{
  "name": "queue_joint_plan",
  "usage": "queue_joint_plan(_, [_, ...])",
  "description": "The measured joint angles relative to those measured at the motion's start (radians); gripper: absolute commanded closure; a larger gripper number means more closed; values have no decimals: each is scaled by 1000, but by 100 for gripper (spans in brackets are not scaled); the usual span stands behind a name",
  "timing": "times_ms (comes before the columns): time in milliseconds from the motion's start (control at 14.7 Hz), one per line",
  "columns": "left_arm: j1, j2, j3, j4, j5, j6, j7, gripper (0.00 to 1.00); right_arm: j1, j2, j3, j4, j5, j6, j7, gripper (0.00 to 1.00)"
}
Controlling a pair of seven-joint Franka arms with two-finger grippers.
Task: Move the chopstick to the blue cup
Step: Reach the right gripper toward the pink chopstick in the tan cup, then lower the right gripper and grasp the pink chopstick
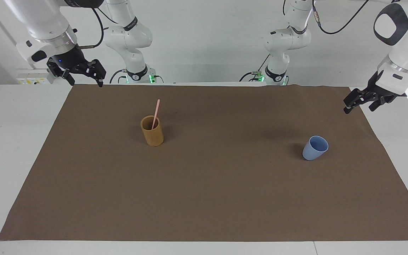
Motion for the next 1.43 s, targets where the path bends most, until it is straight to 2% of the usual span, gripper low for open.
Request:
queue_joint_plan(680, [0, 0, 0, 0, 0, 0, 0, 0, 3, 0, 2, -2, 5, 0, 0, 1])
queue_joint_plan(884, [0, 0, 0, 0, 0, -3, 0, 0, 41, 1, 7, -23, 29, 39, 11, 1])
queue_joint_plan(1224, [-2, -2, -14, -1, -1, -4, 0, 0, 129, 17, 15, -104, 146, 62, 267, 1])
queue_joint_plan(1429, [-40, -6, -44, -1, -1, -4, -21, 0, 161, 24, 16, -222, 275, 134, 387, 1])
